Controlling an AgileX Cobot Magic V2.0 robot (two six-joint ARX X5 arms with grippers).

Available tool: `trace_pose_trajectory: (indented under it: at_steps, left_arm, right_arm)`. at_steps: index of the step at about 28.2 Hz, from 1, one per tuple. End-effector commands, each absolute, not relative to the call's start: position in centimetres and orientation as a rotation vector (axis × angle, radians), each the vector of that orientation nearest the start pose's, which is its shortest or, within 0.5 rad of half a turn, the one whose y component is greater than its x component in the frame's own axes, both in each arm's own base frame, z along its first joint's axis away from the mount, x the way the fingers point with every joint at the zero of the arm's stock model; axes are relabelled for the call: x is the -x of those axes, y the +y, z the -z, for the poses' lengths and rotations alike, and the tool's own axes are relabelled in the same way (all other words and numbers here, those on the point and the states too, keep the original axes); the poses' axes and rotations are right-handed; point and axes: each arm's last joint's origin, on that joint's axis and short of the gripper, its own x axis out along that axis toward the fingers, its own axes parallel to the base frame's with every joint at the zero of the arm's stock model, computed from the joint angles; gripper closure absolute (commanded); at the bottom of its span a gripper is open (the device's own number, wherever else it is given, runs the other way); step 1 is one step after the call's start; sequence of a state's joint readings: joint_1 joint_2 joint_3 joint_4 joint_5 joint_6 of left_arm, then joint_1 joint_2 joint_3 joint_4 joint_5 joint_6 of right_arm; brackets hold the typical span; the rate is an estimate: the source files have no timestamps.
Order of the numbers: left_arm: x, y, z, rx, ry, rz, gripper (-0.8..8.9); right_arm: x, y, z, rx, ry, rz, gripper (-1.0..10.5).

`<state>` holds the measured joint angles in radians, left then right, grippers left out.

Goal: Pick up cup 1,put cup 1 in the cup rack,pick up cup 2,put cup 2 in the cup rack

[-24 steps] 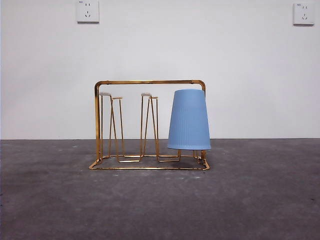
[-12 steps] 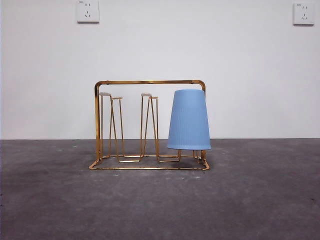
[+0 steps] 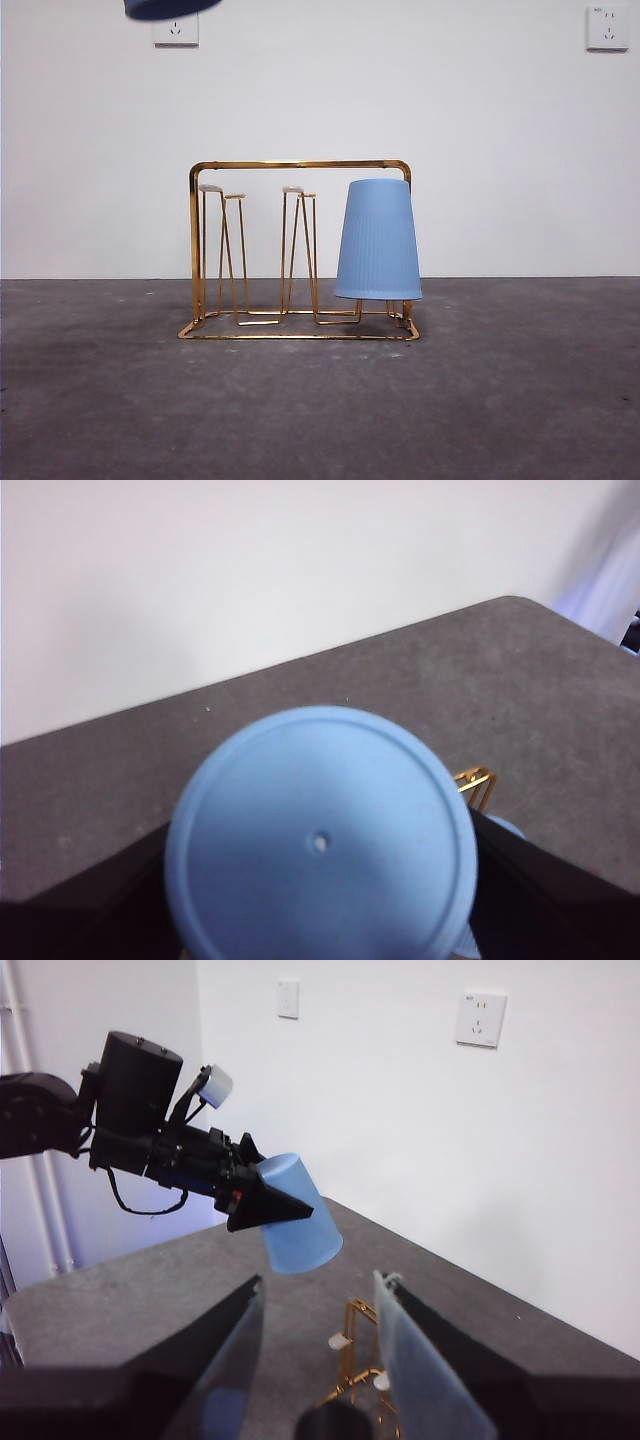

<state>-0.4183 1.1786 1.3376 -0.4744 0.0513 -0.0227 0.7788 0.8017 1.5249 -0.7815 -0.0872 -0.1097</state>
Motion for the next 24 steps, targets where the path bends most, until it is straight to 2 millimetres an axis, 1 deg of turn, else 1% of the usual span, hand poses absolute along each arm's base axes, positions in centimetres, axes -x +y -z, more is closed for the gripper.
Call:
trace_pose_trajectory:
  at_steps: [1,5,11,17,24]
  left_arm:
    - [-22.9,-10.4,-39.5,-0.003,0.333,0.458,8.22]
    - [-23.5,-10.6,-37.1,0.011,0.339,0.443,8.22]
    - [-24.3,-10.9,-34.3,0.008,0.354,0.425,8.22]
    - [-25.8,-11.7,-32.3,-0.003,0.402,0.424,8.22]
    - [-27.8,-12.8,-30.0,-0.014,0.451,0.409,8.22]
  right_arm:
    - [-5.3,5.6,-49.3,0.141,0.011,-0.866,7.6]
    - [-5.3,5.6,-49.3,0.143,0.016,-0.867,7.6]
    - [-5.3,5.6,-49.3,0.143,0.017,-0.867,7.6]
    - [-5.5,5.8,-49.2,0.146,0.025,-0.868,7.6]
    - [-5.5,5.8,-48.6,0.167,0.085,-0.870,7.6]
